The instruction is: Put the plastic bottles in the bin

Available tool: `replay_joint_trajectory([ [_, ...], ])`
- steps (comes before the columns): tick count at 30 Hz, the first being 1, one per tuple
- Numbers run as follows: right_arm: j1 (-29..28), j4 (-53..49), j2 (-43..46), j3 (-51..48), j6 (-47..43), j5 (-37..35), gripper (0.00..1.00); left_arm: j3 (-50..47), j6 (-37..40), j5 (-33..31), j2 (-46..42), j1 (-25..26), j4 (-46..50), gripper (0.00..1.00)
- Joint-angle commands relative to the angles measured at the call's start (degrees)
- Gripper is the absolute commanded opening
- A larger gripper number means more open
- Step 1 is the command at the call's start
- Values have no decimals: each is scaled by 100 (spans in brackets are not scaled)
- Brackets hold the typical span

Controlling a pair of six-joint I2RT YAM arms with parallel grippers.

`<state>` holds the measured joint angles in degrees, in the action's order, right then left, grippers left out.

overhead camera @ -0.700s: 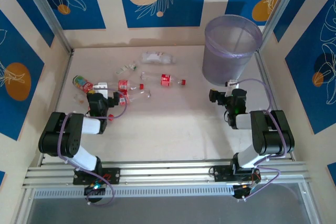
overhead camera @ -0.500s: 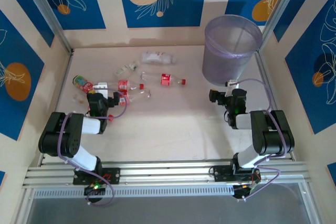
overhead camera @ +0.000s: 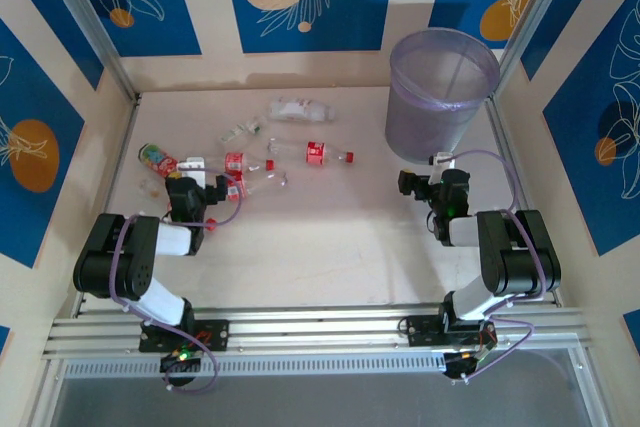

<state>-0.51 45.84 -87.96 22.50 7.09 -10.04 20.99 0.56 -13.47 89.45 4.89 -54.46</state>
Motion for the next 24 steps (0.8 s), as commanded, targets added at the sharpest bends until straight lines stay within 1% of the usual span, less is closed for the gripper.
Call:
replay_joint_trajectory([
  [1,16,131,69,84,-14,108,99,-17,24,140,34,5,-87,100],
  [10,17,148,81,67,-12,108,99,-47,15,166,20,-2,-131,100],
  [11,16,154,86,68,-21,108,99,-40,47,240,-16,-5,-105,100],
  [12,15,56,122,103,-8,99,99,28,58,261,-141,-5,168,100],
  [14,8,-407,313,284,-27,129,99,280,27,175,-532,-5,961,100],
  [17,-10,-1634,844,716,-86,287,99,570,5,4,-1258,6,1977,100],
  [19,-65,-2116,1122,831,-193,314,99,885,-206,-149,-1879,6,2942,100],
  [21,-255,-2745,1426,974,-251,118,99,1365,-587,-292,-2374,5,4042,100],
  [24,-704,-3663,1856,1185,-301,-238,99,2238,-1525,-596,-2819,2,6265,100],
])
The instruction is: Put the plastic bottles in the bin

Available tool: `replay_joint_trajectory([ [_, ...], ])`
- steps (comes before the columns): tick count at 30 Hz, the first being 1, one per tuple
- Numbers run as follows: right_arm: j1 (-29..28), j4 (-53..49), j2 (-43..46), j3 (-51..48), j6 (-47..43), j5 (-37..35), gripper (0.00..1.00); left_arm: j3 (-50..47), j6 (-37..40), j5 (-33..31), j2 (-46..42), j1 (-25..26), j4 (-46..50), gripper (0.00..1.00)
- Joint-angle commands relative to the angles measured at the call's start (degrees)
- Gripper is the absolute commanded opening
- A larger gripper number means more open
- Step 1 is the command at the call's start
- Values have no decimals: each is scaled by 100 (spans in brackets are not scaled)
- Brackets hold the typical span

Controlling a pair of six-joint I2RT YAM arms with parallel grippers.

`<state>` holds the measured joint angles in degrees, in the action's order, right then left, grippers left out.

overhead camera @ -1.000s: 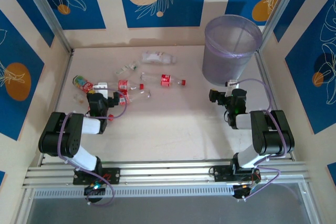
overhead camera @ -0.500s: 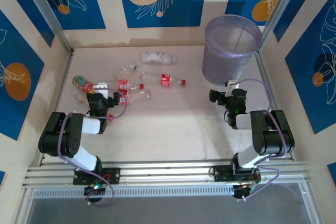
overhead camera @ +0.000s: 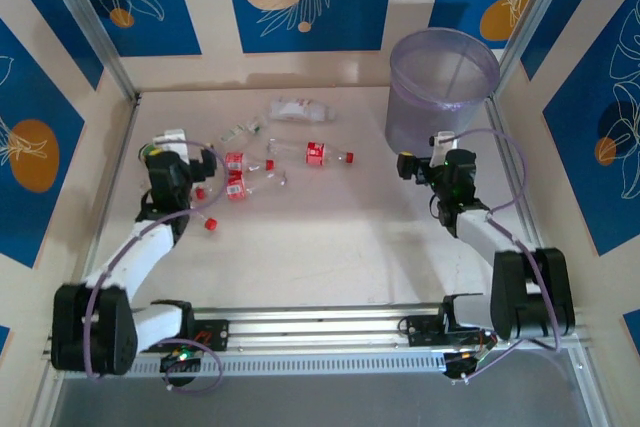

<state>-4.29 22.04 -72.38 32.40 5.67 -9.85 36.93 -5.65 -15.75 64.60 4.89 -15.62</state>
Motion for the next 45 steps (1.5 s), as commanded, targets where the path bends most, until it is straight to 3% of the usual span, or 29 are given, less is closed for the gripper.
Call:
replay_joint_trajectory([
  [1,-472,-1720,382,359,-97,-398,99,961,-1184,-388,-383,1,3057,100],
  [4,-824,-2569,583,674,206,-480,99,1532,-1899,-228,-353,-6,4402,100],
  [6,-994,-2937,720,785,541,-255,99,1646,-2205,-36,-306,-44,4814,100],
  [9,-1155,-3308,795,957,836,134,99,1508,-2554,390,-218,-363,4895,100],
  [13,-1314,-3801,804,1304,788,309,99,1087,-3250,1515,-133,-1162,4523,98],
  [19,-1256,-4497,770,1762,799,555,99,770,-3743,1276,122,-1478,4292,96],
  [24,-1111,-4572,864,1865,616,2031,99,679,-4191,1545,653,-1913,3737,86],
  [27,-1120,-4698,905,1938,575,2454,99,689,-4416,1757,993,-2021,3538,83],
  [36,-1124,-4862,1031,1958,540,2352,99,671,-4619,1601,1737,-2044,2997,83],
  [45,-1128,-4855,1086,2010,537,2202,99,303,-4934,1416,1984,-2044,2541,71],
])
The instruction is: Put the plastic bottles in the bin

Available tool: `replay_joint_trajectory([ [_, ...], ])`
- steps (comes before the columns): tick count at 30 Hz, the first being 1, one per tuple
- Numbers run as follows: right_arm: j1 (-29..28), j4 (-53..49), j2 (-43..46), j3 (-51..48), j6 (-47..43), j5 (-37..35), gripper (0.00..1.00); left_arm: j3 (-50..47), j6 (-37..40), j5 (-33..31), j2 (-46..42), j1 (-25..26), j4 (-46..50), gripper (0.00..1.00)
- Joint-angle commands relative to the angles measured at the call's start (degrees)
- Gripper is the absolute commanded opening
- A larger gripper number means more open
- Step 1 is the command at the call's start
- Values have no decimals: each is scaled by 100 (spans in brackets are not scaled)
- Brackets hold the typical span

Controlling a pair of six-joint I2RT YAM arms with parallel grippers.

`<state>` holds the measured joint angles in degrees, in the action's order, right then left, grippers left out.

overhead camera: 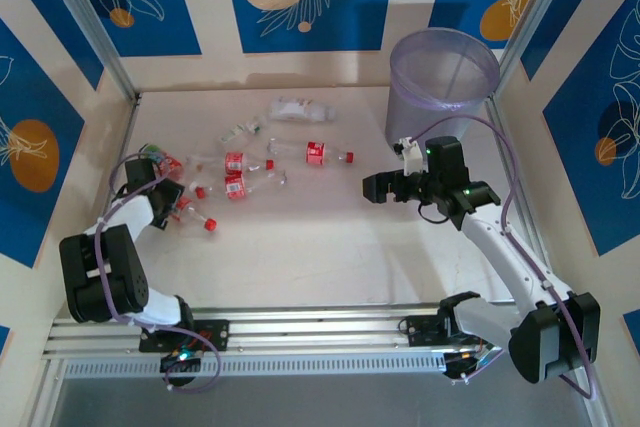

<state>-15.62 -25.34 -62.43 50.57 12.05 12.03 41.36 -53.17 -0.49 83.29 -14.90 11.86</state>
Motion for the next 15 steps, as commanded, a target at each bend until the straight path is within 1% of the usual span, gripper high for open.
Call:
replay_joint_trajectory([
  [1,5,-139,83,212,-112,-5,99,-159,-205,-109,119,-71,-234,69],
  [5,10,-197,64,277,-143,-78,99,-207,-212,-144,46,-72,-255,66],
  [8,5,-232,25,354,-125,-55,99,-221,-220,-162,-223,-69,-145,62],
  [13,5,-335,-109,579,-81,61,99,-162,-200,-182,-1300,-59,431,57],
  [15,-21,-436,-216,731,-63,120,99,-100,-188,-42,-1763,8,645,55],
])
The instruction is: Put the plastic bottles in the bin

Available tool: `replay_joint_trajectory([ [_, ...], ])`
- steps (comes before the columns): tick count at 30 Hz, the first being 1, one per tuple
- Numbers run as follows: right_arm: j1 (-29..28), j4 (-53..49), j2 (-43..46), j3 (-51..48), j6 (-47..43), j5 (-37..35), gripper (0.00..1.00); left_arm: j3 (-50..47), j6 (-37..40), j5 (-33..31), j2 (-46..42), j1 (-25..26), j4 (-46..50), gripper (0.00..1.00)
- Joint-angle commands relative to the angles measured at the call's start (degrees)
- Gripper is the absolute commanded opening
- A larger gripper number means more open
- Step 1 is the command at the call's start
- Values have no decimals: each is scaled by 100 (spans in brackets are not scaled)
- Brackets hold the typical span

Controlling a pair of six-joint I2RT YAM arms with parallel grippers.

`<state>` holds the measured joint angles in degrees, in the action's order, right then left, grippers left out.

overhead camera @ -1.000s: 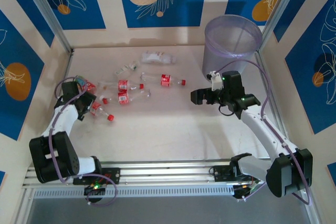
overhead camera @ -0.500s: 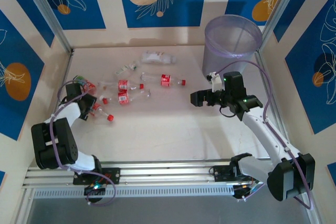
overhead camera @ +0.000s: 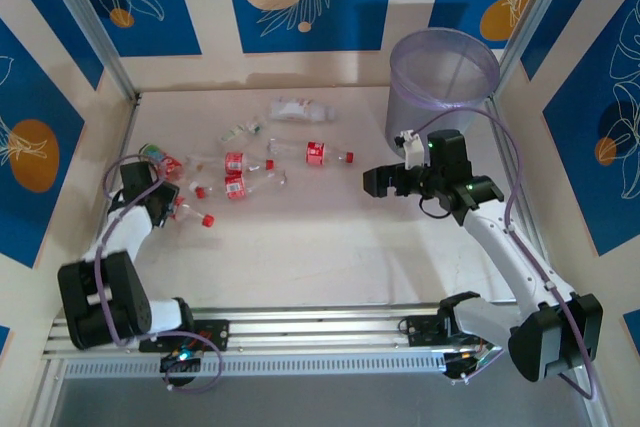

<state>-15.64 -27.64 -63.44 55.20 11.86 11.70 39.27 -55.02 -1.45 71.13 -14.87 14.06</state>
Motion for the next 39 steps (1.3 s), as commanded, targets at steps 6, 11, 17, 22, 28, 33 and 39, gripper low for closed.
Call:
replay_joint_trajectory([
  [6,-405,-355,-596,761,-22,361,99,545,-55,501,-1213,1037,844,48],
  [11,-695,-549,-1205,1323,243,792,91,793,-382,680,-839,2354,80,40],
  [17,-1146,-699,-1997,1961,574,1504,84,1286,-493,1720,331,3375,-1610,32],
  [22,-1471,-419,-2662,2260,873,1995,81,1500,-1033,2287,1079,3734,-2785,31],
  [28,-1527,39,-3196,2412,1104,2073,77,1508,-1193,2317,1197,3962,-3049,30],
  [33,-1557,407,-3568,2496,1348,2418,77,1289,-1414,2255,1205,4067,-3449,29],
  [39,-1583,631,-3784,2629,1472,2590,77,1240,-1543,2202,1313,4152,-3710,30],
])
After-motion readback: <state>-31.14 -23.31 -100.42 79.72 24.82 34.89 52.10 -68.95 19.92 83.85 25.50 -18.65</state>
